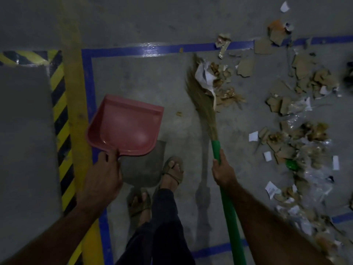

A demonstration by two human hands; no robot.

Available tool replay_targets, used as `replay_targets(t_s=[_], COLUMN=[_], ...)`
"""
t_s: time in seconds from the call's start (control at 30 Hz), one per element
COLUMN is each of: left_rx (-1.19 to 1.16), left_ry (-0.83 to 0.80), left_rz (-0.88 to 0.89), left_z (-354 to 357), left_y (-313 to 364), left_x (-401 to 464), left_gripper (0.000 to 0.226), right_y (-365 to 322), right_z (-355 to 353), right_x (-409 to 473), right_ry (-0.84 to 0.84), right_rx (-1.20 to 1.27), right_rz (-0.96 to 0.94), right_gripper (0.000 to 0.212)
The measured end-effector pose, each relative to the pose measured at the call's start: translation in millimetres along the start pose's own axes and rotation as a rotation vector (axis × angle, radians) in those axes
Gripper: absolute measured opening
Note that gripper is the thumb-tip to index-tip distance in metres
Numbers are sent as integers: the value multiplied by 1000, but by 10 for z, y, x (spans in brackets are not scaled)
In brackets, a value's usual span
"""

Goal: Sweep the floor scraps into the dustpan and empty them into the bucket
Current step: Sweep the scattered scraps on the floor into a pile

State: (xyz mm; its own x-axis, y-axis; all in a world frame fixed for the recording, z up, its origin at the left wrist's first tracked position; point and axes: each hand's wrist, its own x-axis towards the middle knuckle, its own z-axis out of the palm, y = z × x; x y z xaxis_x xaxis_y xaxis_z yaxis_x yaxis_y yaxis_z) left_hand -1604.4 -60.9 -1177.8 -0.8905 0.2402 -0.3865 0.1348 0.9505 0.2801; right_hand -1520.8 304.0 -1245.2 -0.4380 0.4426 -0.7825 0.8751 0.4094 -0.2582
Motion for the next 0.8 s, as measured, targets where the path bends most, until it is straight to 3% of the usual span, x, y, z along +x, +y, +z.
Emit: replay_targets(t_s=[0.23, 0.43, 0.67, 0.8], left_rx=[82, 94, 148, 163], left_ry=[-70, -56, -58, -82], left_rz=[77, 100, 74, 55], left_z=[-196, -359, -500, -510], left_y=[286, 325, 381, 257], left_x=[520, 860, 1024, 986], left_gripper=[46, 33, 39, 47], right_y=[205, 356, 530, 416], right_z=[-813, -1323, -1236, -846], right_x=[361, 353, -142, -531], right_ry=[42, 273, 390, 356], right_rx=[175, 148, 92, 62], right_rz=[154, 122, 54, -49], right_gripper=[58, 55, 57, 59])
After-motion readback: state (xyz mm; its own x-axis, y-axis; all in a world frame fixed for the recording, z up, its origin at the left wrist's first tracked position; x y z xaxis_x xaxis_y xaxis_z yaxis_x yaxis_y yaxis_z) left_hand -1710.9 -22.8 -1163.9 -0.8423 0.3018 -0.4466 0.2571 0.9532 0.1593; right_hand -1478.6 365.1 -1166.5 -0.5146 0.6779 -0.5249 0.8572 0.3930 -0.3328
